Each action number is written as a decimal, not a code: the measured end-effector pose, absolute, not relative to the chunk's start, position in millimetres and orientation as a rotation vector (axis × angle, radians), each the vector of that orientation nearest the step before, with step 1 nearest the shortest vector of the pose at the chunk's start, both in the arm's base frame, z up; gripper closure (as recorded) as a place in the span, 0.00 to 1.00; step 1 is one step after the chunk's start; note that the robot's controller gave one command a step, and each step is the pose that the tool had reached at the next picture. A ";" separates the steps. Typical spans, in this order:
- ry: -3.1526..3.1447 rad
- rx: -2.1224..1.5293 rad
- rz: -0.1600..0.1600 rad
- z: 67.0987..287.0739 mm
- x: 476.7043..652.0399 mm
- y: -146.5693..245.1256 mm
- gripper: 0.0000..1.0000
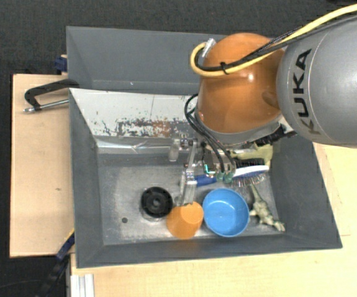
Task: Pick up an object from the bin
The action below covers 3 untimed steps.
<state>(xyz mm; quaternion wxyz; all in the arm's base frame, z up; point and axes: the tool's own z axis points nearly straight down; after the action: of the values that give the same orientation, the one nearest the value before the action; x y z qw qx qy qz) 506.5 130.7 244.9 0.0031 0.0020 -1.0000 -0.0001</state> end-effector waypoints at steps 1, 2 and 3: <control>-3.107 -0.410 0.001 90.4 505.3 130.9 0.00; -3.114 -0.412 -0.002 94.3 507.1 130.9 1.00; -3.093 -0.572 -0.006 70.6 566.5 119.2 1.00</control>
Offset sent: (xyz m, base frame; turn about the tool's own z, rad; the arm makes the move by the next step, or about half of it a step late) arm 0.0002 -0.0005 -0.1514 0.2673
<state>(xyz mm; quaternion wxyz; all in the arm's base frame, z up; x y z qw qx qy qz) 566.5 119.2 70.6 -0.0019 -0.1819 -0.9833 -0.0018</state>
